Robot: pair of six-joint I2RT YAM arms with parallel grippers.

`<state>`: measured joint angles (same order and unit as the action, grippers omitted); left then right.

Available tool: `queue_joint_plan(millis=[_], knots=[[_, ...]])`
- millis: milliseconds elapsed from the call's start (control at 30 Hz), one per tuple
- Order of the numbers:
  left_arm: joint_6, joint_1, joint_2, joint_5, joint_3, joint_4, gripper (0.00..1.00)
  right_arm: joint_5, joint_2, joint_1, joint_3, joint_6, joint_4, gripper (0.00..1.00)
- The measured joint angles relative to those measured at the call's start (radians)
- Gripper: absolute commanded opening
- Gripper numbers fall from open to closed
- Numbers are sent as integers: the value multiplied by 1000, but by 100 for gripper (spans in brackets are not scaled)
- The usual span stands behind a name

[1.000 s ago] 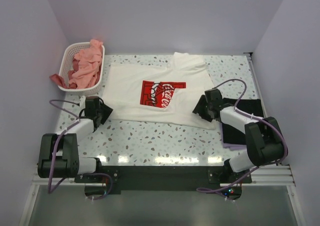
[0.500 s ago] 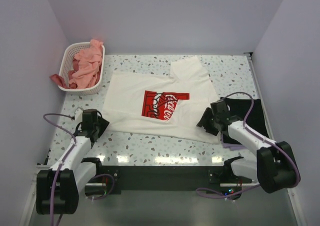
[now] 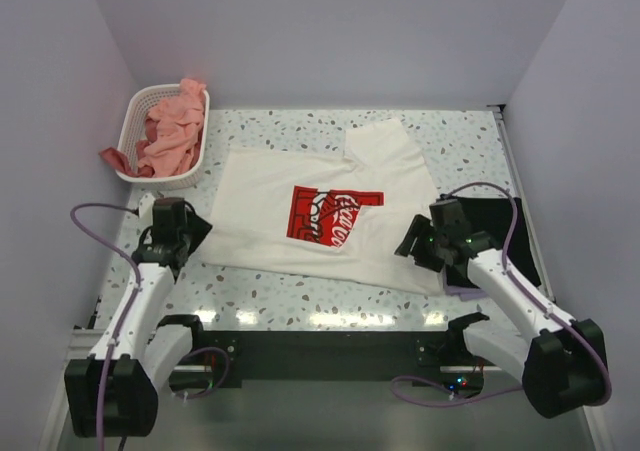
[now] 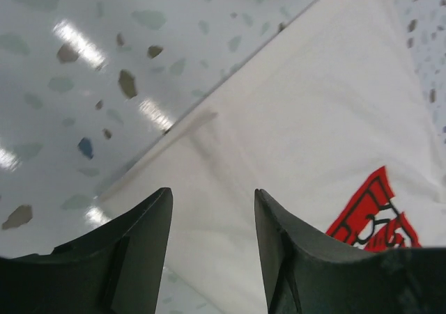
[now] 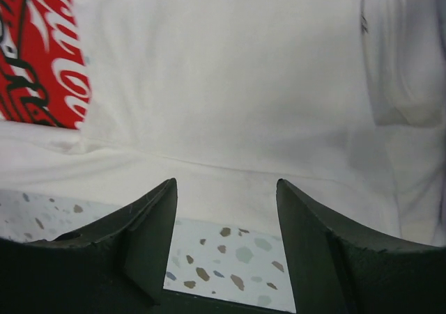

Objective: Fold and stack the t-shirts
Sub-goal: Fold the tshirt

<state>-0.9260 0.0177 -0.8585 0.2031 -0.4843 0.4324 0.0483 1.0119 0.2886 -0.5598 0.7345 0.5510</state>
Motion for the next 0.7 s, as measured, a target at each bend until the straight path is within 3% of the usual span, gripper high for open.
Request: queue_joint_plan(millis=[100,267,467,700], knots=[[31,-2,-136,-15,-174,-35,55,29,80,0,-100,-29,-47,63],[107,-59,-507,13,-504,-140,52,50,263,-1,-291,-76,-157,62],[192,-125,-927,98,-875,-132,47,45,486,-1,-507,-136,-228,62],[232,-129,-1261,153,-1179,-64,44,29,673,-5,-687,-189,-246,62]])
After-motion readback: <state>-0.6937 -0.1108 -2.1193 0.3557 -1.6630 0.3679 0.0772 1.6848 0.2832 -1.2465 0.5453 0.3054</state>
